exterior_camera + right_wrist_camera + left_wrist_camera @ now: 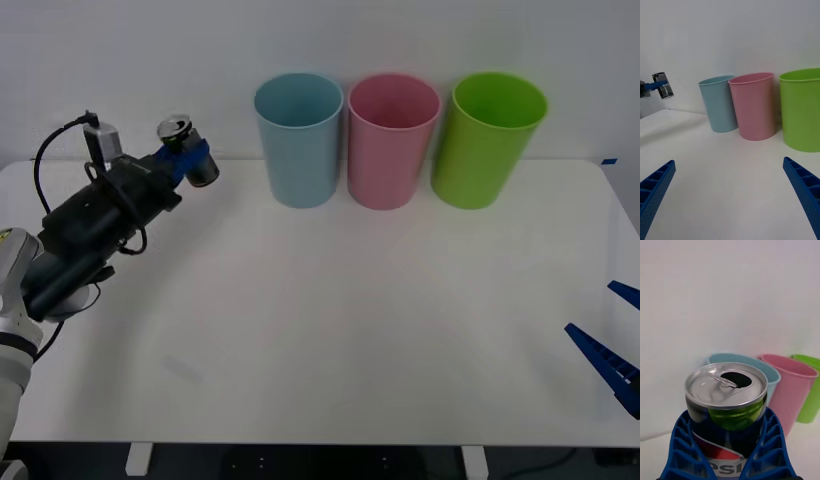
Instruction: Grasp the object on the table and drop it into the matching bin: aluminum can to the light blue bin, PET bottle to the pink bin.
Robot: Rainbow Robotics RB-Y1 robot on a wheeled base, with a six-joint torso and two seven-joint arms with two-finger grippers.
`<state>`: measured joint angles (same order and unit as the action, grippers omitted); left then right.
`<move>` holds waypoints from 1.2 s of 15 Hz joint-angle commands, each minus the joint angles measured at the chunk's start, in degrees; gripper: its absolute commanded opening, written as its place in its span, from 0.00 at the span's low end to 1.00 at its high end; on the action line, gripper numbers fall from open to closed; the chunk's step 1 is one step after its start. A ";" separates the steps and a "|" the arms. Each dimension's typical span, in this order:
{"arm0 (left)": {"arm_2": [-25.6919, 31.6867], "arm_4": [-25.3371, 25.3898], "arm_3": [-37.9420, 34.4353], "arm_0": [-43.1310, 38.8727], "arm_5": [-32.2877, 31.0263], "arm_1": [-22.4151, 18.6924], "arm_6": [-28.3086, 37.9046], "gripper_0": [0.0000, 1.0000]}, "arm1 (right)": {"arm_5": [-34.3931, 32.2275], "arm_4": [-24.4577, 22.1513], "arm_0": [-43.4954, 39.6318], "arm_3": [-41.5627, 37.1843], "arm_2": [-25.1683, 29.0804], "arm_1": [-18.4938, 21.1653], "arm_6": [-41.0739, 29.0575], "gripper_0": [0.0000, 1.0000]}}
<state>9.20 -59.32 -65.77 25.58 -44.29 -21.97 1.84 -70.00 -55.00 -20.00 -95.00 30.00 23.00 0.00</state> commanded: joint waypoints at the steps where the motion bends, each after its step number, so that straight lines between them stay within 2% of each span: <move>1: 0.82 -0.09 -4.36 0.08 0.26 0.00 5.36 0.00 | 0.00 0.00 0.00 0.00 0.00 0.00 0.00 1.00; 4: 1.26 -1.41 -6.65 1.31 1.23 0.00 7.30 0.00 | 0.00 0.00 0.00 0.00 0.00 0.00 0.00 1.00; 8: 2.14 -8.26 -5.51 6.59 0.96 0.00 8.44 0.00 | 0.00 0.00 0.00 0.00 0.00 0.00 0.00 1.00; 13: 3.46 -15.03 7.41 17.75 -4.57 -0.17 6.68 0.00 | 0.00 0.00 0.00 0.00 0.00 0.00 0.00 1.00; 18: 2.58 -19.69 19.19 27.15 -4.66 0.44 5.45 0.00 | 0.00 0.00 0.00 0.00 0.00 0.00 0.00 1.00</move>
<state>11.80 -78.28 -48.41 51.36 -49.03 -21.72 7.57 -70.00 -55.00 -20.00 -95.00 30.00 23.00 0.00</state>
